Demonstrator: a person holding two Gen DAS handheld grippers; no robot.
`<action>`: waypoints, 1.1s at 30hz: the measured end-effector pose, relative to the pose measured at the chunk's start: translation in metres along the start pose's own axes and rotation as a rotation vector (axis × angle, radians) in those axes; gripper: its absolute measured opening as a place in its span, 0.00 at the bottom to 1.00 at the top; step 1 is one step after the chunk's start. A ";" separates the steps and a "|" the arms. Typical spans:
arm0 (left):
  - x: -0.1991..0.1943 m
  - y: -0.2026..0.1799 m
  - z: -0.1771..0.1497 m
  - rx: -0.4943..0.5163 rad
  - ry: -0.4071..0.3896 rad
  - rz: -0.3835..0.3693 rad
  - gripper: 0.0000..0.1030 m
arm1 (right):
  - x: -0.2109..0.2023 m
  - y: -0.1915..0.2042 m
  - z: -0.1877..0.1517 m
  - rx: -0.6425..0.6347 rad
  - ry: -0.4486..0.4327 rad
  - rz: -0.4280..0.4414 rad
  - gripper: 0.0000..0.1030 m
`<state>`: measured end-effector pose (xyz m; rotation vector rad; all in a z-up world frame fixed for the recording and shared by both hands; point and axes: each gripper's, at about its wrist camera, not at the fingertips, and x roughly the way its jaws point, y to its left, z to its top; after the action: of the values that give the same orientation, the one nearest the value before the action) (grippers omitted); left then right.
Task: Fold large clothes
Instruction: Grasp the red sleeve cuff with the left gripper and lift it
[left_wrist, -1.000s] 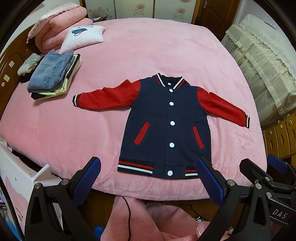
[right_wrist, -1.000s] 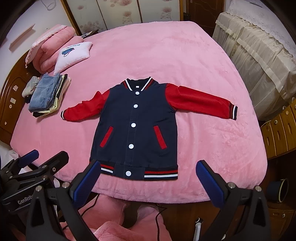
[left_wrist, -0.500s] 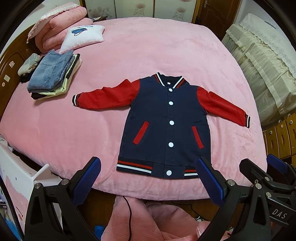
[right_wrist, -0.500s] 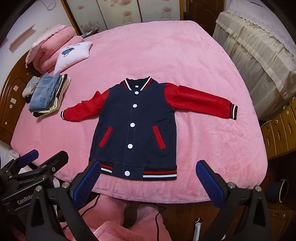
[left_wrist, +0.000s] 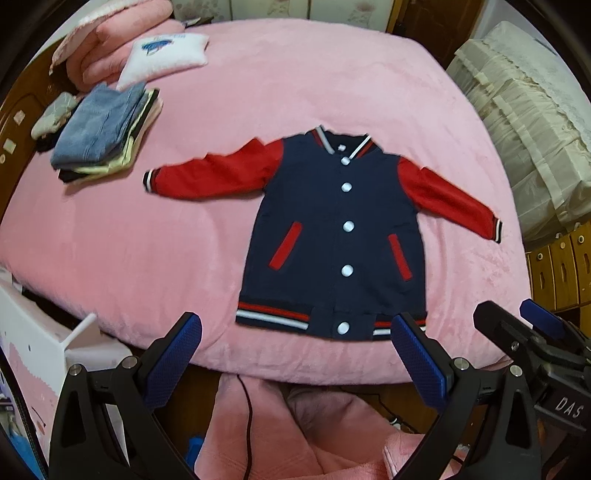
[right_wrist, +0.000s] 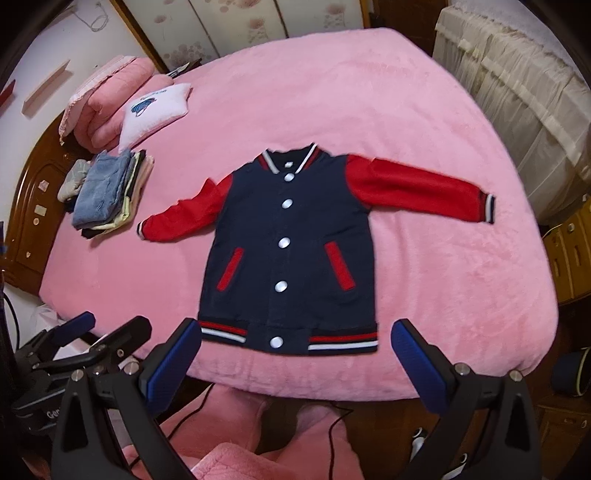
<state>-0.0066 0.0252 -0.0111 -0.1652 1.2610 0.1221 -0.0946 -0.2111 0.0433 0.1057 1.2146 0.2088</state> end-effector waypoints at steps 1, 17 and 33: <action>0.003 0.006 -0.002 -0.014 0.012 0.000 0.98 | 0.004 0.002 0.000 0.003 0.011 0.008 1.00; 0.141 0.191 0.010 -0.560 0.200 -0.081 0.98 | 0.088 0.103 -0.004 -0.258 -0.025 -0.004 1.00; 0.278 0.342 0.164 -0.519 -0.059 -0.181 0.61 | 0.221 0.152 0.020 -0.056 0.071 -0.030 1.00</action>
<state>0.1679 0.3921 -0.2476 -0.7158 1.1286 0.2946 -0.0178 -0.0148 -0.1234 0.0316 1.2791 0.2221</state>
